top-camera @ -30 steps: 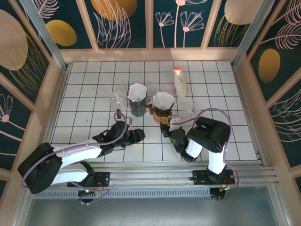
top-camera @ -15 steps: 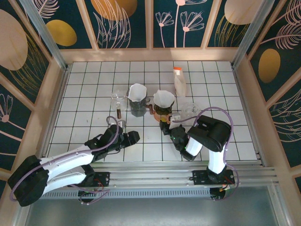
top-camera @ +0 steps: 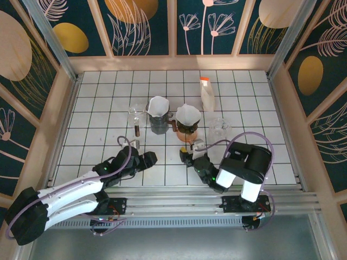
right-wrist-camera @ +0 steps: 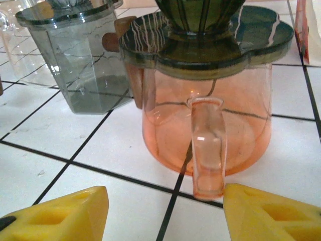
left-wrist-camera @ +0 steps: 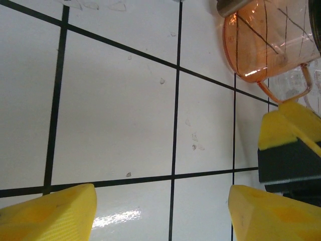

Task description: Place the coffee filter in the dripper

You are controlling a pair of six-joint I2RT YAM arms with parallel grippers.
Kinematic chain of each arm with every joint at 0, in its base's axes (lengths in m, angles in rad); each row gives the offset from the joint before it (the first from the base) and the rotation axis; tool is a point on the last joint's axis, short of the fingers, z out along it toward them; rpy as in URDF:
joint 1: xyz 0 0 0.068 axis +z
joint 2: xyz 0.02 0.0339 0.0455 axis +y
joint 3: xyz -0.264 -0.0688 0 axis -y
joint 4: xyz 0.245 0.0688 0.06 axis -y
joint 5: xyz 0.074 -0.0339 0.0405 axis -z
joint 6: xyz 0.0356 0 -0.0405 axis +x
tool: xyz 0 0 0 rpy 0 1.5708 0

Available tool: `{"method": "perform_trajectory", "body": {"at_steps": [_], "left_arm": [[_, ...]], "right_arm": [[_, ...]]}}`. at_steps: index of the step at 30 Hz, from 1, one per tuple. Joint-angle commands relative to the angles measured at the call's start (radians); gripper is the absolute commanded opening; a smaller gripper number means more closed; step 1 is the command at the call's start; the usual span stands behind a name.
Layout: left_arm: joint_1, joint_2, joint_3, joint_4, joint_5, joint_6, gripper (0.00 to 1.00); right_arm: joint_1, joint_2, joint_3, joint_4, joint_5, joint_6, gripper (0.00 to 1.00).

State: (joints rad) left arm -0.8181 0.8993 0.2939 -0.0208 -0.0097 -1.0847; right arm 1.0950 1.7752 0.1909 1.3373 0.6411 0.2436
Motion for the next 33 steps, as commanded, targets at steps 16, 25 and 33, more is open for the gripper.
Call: {"method": "perform_trajectory", "body": {"at_steps": [16, 25, 33], "left_arm": [[0.001, -0.066, -0.038, -0.057, -0.034, -0.025, 0.74], [0.002, -0.063, -0.039, -0.059, -0.040, -0.024, 0.74], [0.002, -0.058, -0.043, -0.053, -0.042, -0.027, 0.75]], "right_arm": [[-0.014, -0.117, -0.051, -0.124, 0.082, 0.101, 0.62], [-0.107, -0.083, -0.003, -0.073, 0.003, 0.038, 0.61], [-0.135, -0.085, 0.004, -0.085, 0.002, 0.029, 0.62]]}}
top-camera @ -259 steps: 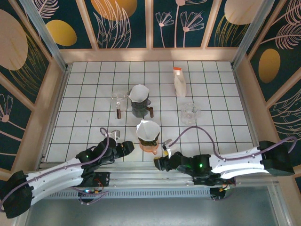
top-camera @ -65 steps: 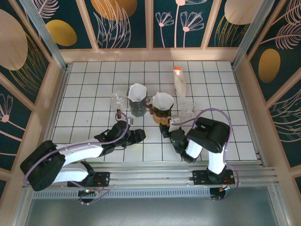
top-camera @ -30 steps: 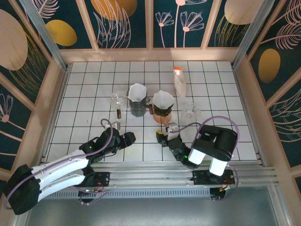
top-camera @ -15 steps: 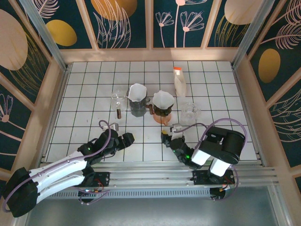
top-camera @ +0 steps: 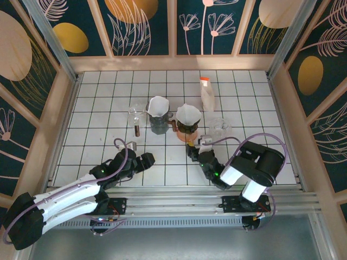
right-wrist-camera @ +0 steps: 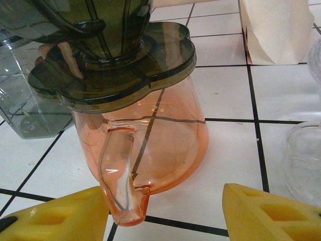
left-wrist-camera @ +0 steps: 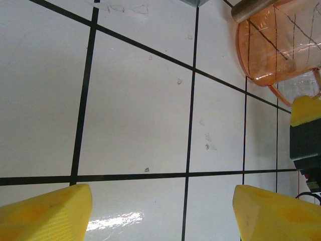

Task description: Place the coffee filter in the dripper

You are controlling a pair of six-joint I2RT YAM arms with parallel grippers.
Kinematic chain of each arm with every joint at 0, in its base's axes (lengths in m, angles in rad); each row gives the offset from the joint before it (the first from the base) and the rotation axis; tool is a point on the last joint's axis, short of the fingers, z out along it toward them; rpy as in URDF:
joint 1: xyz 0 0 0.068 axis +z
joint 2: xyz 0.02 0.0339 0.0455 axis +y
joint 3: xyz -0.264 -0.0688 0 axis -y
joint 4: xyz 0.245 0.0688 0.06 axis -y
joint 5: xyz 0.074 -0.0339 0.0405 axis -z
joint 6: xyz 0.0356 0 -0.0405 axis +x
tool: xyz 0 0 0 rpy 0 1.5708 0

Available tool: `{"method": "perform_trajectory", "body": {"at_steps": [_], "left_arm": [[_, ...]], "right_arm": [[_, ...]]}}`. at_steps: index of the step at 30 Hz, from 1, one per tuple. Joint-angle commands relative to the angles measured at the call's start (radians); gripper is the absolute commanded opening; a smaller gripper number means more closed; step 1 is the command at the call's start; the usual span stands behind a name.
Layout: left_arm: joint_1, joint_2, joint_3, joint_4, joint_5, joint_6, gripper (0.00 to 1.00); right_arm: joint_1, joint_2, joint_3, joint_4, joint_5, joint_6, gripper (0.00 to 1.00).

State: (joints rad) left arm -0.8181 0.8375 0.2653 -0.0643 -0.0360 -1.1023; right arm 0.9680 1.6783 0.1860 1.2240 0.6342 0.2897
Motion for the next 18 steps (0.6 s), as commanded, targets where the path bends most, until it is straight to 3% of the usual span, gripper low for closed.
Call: {"method": "perform_trajectory", "body": {"at_steps": [1, 7, 11, 14, 18], "left_arm": [[0.001, 0.004, -0.014, -0.009, -0.017, -0.011, 0.75], [0.001, -0.022, -0.015, -0.029, -0.033, -0.014, 0.75], [0.002, -0.044, -0.011, -0.062, -0.062, -0.021, 0.76], [0.002, -0.072, 0.016, -0.126, -0.113, -0.019, 0.77], [0.031, -0.099, 0.108, -0.233, -0.209, 0.028, 0.73]], "right_arm": [[-0.007, 0.006, 0.004, 0.028, 0.002, -0.017, 0.61], [0.090, -0.098, -0.045, -0.118, 0.038, 0.082, 0.64], [0.181, -0.227, -0.055, -0.337, 0.076, 0.213, 0.65], [0.229, -0.345, -0.037, -0.543, 0.088, 0.295, 0.65], [0.281, -0.507, -0.044, -0.686, 0.081, 0.320, 0.64]]}}
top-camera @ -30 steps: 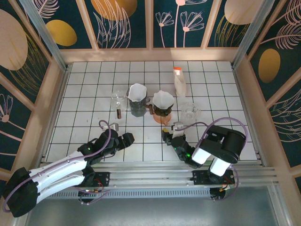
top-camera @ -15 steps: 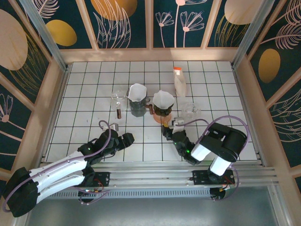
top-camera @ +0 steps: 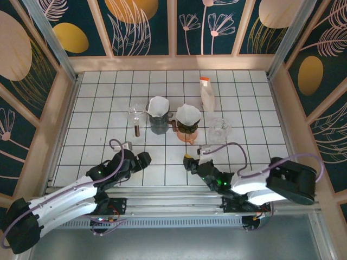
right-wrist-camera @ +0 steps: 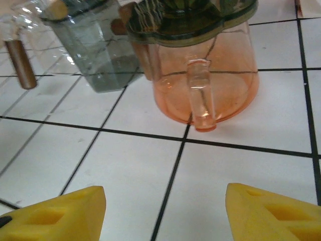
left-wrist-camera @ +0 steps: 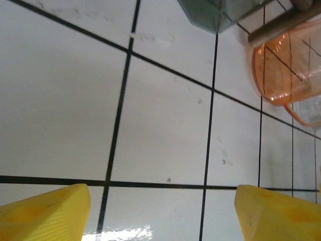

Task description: Place the coffee filter in the dripper

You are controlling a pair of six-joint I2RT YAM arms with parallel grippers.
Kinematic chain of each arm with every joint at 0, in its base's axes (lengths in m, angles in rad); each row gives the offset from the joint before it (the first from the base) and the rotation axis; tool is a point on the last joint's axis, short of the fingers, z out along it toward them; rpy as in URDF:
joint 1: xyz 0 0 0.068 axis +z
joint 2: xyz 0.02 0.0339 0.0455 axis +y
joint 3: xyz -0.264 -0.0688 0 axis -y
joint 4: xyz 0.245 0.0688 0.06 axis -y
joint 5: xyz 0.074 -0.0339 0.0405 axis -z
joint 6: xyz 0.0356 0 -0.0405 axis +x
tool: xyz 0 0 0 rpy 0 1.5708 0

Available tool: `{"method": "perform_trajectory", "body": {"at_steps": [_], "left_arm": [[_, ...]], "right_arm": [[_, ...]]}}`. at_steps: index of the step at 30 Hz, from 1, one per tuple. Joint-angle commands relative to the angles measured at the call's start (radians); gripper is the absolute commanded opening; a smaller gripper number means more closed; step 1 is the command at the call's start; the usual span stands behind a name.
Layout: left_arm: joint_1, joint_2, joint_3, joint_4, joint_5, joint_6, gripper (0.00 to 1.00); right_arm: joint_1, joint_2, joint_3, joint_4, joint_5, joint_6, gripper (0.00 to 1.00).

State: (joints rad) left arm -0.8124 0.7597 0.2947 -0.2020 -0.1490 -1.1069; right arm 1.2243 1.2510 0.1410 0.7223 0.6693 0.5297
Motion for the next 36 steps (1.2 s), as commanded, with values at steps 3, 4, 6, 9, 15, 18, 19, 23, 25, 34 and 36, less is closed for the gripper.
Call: {"method": "perform_trajectory", "body": {"at_steps": [3, 4, 6, 9, 15, 18, 19, 23, 25, 34, 36], "left_arm": [[0.111, -0.028, 0.123, -0.108, -0.105, 0.082, 0.66], [0.134, -0.024, 0.132, -0.089, -0.107, 0.110, 0.63], [0.156, 0.027, 0.179, -0.068, -0.167, 0.167, 0.59], [0.156, 0.158, 0.266, -0.042, -0.277, 0.247, 0.57], [0.179, 0.346, 0.345, 0.075, -0.388, 0.355, 0.60], [0.222, 0.425, 0.356, 0.134, -0.360, 0.390, 0.59], [0.230, 0.445, 0.356, 0.159, -0.350, 0.400, 0.59], [0.246, 0.531, 0.374, 0.230, -0.328, 0.429, 0.57], [0.251, 0.563, 0.382, 0.258, -0.324, 0.438, 0.57], [0.275, 0.684, 0.437, 0.299, -0.341, 0.467, 0.54], [0.282, 0.703, 0.443, 0.297, -0.352, 0.466, 0.51]], "right_arm": [[0.048, -0.178, -0.011, -0.231, 0.036, 0.072, 0.62], [0.049, -0.197, -0.016, -0.237, 0.036, 0.070, 0.62], [0.051, -0.226, -0.026, -0.241, 0.037, 0.075, 0.61], [0.050, -0.242, -0.032, -0.235, 0.041, 0.079, 0.61], [0.059, -0.270, -0.045, -0.217, 0.052, 0.067, 0.61], [0.063, -0.306, -0.048, -0.226, 0.064, 0.055, 0.61], [0.063, -0.321, -0.051, -0.230, 0.067, 0.051, 0.61], [0.064, -0.391, -0.067, -0.259, 0.086, 0.045, 0.61], [0.064, -0.424, -0.073, -0.282, 0.094, 0.046, 0.61], [0.067, -0.540, -0.104, -0.343, 0.107, 0.058, 0.61], [0.070, -0.550, -0.101, -0.348, 0.114, 0.049, 0.61]]}}
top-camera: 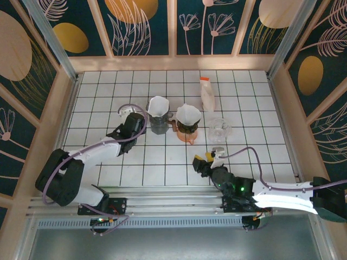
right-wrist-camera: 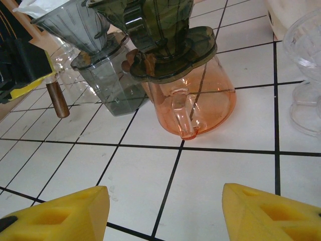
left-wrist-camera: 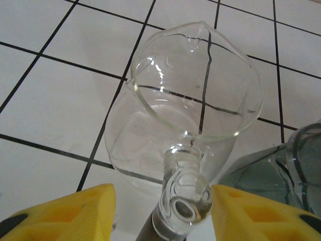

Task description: Place the coffee filter in the dripper

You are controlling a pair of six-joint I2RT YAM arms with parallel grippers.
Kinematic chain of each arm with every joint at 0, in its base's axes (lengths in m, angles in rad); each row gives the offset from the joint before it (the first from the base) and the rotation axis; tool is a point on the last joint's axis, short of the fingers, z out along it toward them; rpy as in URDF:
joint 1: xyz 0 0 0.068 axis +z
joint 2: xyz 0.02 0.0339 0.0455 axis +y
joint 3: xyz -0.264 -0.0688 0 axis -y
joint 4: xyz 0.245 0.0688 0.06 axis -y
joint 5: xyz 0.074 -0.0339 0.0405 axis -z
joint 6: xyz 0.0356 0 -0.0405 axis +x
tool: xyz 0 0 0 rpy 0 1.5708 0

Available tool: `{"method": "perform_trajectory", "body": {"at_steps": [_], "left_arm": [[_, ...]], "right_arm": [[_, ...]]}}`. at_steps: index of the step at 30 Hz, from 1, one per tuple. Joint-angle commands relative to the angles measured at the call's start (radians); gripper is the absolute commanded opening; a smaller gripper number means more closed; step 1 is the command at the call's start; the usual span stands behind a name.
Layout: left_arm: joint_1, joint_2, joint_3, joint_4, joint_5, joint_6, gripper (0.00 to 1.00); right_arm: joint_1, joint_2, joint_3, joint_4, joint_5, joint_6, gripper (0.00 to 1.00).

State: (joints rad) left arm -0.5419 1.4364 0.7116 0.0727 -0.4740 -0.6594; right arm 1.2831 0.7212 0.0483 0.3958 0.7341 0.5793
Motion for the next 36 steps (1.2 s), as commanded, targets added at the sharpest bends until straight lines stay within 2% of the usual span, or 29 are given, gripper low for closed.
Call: {"method": "perform_trajectory", "body": {"at_steps": [1, 14, 19, 22, 26, 36], "left_arm": [[0.014, 0.035, 0.028, 0.022, -0.029, 0.017, 0.51], [0.017, 0.133, 0.066, 0.081, -0.086, 0.063, 0.53], [0.017, 0.154, 0.078, 0.082, -0.095, 0.078, 0.41], [0.017, 0.145, 0.070, 0.077, -0.093, 0.073, 0.38], [0.018, 0.119, 0.053, 0.067, -0.097, 0.073, 0.30], [0.017, 0.011, -0.006, -0.016, -0.074, 0.025, 0.25]], "right_arm": [[0.014, -0.021, -0.008, -0.020, 0.050, -0.004, 0.61], [0.025, -0.022, -0.003, -0.009, 0.051, -0.020, 0.61], [0.028, -0.025, -0.001, -0.017, 0.053, -0.016, 0.61], [0.031, -0.034, 0.000, -0.030, 0.055, -0.014, 0.61], [0.032, -0.051, -0.003, -0.041, 0.061, -0.013, 0.61], [0.032, -0.055, -0.005, -0.042, 0.071, -0.016, 0.61]]}}
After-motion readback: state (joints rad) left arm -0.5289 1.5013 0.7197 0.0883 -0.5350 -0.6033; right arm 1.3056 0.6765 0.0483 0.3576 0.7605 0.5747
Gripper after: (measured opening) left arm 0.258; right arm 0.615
